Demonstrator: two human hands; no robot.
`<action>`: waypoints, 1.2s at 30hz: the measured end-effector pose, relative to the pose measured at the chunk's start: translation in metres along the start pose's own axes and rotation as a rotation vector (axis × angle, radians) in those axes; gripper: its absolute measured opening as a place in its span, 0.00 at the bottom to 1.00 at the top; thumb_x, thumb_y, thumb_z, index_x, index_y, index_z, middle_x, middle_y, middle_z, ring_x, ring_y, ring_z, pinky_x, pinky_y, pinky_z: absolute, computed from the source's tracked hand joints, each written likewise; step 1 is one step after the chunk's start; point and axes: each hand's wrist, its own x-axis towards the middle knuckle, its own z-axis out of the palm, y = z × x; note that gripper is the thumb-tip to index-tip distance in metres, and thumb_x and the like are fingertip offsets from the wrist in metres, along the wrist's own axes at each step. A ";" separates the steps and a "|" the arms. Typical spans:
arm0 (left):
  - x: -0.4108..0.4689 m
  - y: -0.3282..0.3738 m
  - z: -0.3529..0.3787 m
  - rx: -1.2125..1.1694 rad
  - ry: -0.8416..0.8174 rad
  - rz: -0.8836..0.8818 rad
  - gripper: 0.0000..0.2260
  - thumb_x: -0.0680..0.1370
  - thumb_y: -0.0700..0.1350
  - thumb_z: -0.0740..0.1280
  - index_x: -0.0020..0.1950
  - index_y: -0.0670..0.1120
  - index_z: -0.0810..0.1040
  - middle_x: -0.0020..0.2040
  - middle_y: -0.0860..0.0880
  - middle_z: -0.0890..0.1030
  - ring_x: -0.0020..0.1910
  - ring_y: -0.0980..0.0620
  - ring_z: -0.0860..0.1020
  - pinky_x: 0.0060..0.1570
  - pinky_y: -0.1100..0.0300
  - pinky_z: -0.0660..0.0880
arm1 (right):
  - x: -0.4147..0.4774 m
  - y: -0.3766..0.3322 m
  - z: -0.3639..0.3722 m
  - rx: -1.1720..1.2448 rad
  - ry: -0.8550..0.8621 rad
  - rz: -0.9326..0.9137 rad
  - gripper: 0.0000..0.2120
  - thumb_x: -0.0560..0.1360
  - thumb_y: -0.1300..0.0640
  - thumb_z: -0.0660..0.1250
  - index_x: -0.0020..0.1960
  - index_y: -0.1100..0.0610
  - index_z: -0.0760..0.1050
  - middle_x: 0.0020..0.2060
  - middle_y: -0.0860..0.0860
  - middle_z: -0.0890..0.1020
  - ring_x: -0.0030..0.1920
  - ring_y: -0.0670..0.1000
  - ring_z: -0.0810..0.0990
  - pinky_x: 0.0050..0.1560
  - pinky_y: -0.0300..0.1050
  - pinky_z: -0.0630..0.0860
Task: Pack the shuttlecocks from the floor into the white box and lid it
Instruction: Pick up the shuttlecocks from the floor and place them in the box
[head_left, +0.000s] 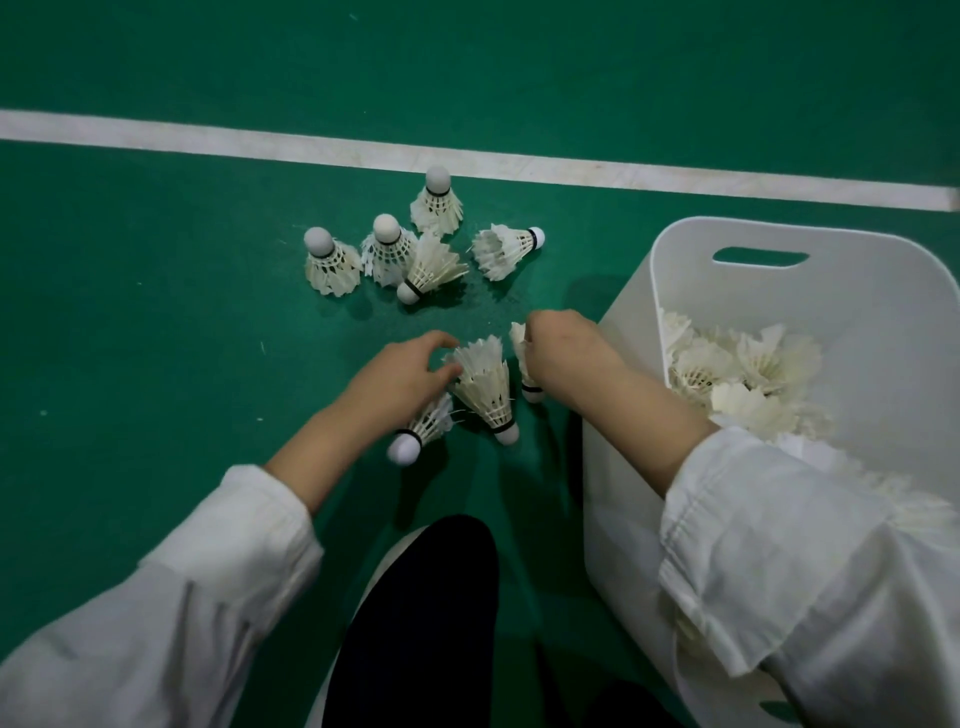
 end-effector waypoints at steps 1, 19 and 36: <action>0.005 0.001 0.001 0.013 -0.012 -0.013 0.14 0.78 0.52 0.63 0.62 0.50 0.73 0.45 0.45 0.81 0.40 0.48 0.79 0.44 0.53 0.76 | 0.000 0.000 0.000 0.006 -0.001 0.001 0.08 0.74 0.67 0.59 0.52 0.64 0.74 0.50 0.61 0.79 0.47 0.58 0.76 0.41 0.42 0.68; -0.079 0.026 -0.050 -0.099 0.368 0.118 0.08 0.76 0.52 0.67 0.51 0.53 0.83 0.43 0.60 0.80 0.29 0.73 0.71 0.33 0.70 0.65 | -0.033 -0.007 -0.024 0.099 0.268 -0.224 0.10 0.75 0.63 0.57 0.46 0.66 0.76 0.42 0.61 0.80 0.44 0.60 0.77 0.40 0.47 0.70; -0.119 0.180 -0.051 -0.130 0.414 0.610 0.03 0.77 0.49 0.65 0.46 0.52 0.78 0.42 0.59 0.79 0.34 0.69 0.71 0.36 0.70 0.66 | -0.221 0.086 -0.075 0.528 0.544 -0.051 0.07 0.76 0.53 0.63 0.42 0.53 0.77 0.37 0.45 0.80 0.40 0.43 0.78 0.41 0.35 0.74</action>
